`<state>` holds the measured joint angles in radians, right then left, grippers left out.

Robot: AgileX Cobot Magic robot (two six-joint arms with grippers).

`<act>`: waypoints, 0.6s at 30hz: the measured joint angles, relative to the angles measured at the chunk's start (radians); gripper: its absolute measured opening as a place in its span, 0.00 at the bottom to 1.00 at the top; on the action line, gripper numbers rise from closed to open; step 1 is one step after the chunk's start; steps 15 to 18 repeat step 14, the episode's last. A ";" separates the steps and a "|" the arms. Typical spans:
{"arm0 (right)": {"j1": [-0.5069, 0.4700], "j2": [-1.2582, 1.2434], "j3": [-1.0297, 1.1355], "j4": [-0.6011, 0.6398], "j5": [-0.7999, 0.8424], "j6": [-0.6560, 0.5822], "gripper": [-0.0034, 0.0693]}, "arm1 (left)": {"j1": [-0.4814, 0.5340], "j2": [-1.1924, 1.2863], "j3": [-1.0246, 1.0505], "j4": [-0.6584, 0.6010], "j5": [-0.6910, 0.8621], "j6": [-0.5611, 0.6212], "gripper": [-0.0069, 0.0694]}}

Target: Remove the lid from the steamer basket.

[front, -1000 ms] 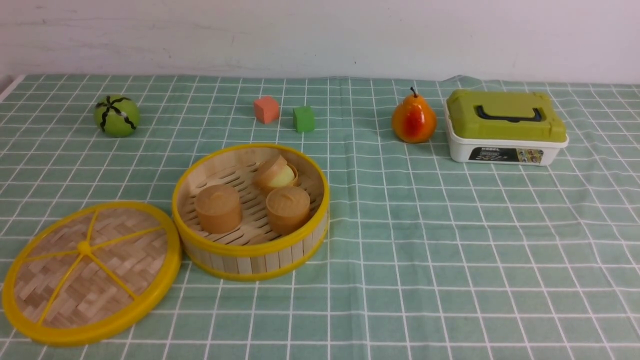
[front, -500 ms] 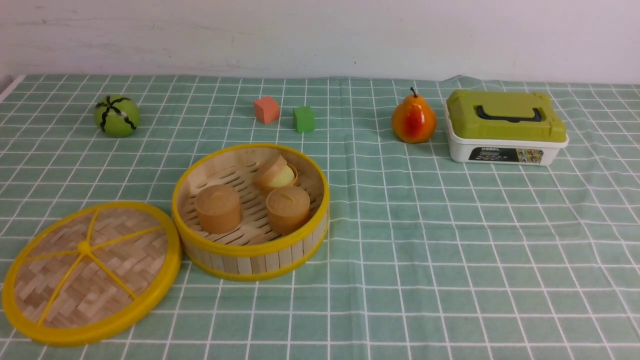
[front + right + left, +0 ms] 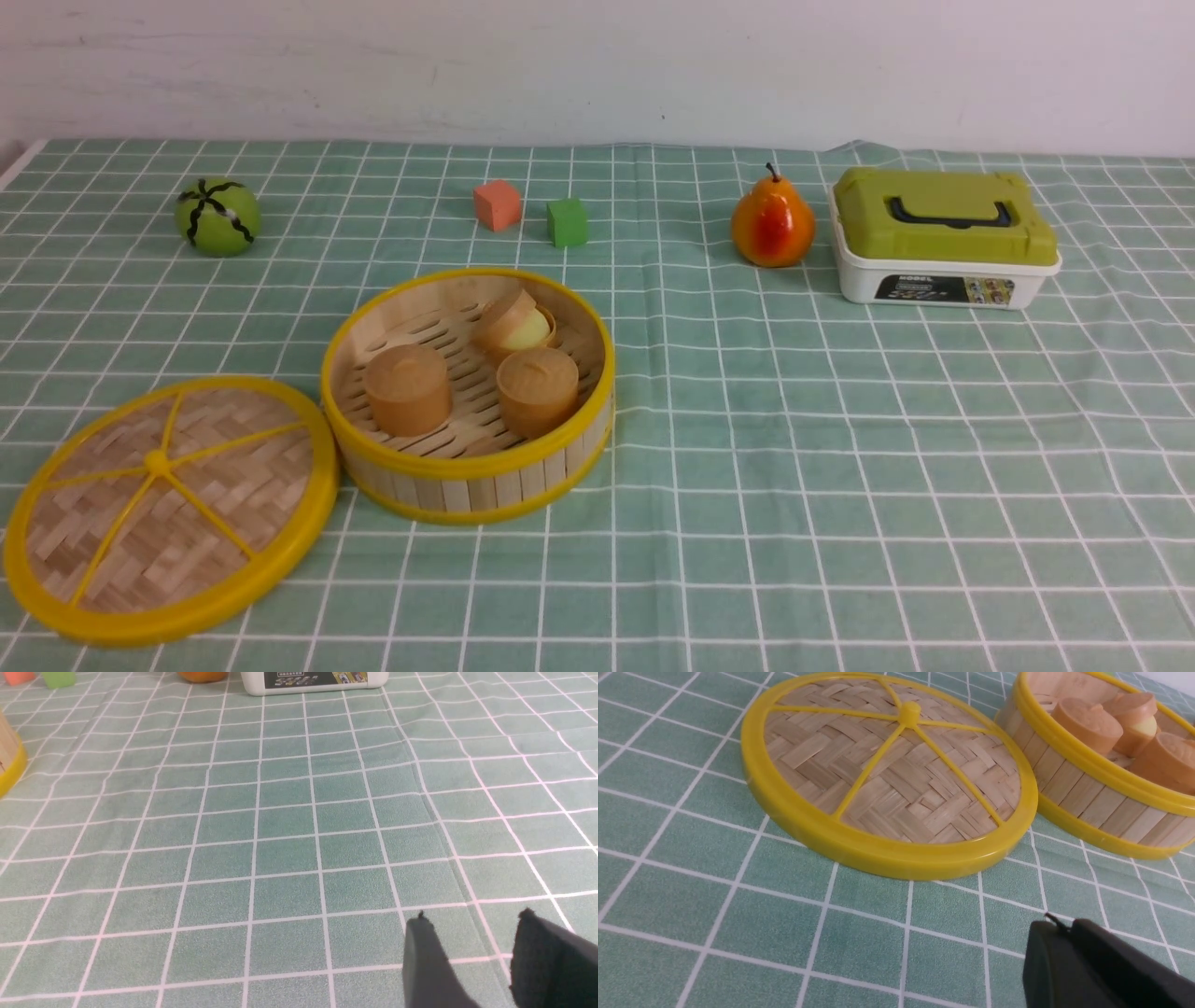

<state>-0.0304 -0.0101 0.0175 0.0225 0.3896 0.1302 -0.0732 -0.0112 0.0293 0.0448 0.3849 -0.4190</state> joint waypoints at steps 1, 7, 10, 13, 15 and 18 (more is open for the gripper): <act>0.000 0.000 0.000 0.000 0.000 0.000 0.38 | 0.000 0.000 0.000 0.000 0.000 0.000 0.14; 0.000 0.000 0.000 0.000 0.000 0.000 0.38 | 0.000 0.000 0.000 0.000 0.000 0.000 0.16; 0.000 0.000 0.000 0.000 0.000 0.000 0.38 | 0.000 0.000 0.000 0.000 0.000 0.000 0.16; 0.000 0.000 0.000 0.000 0.000 0.000 0.38 | 0.000 0.000 0.000 0.000 0.000 0.000 0.17; 0.000 0.000 0.000 0.000 0.000 0.000 0.38 | 0.000 0.000 0.000 0.000 0.000 0.000 0.17; 0.000 0.000 0.000 0.000 0.000 0.000 0.38 | 0.000 0.000 0.000 0.000 0.000 0.000 0.17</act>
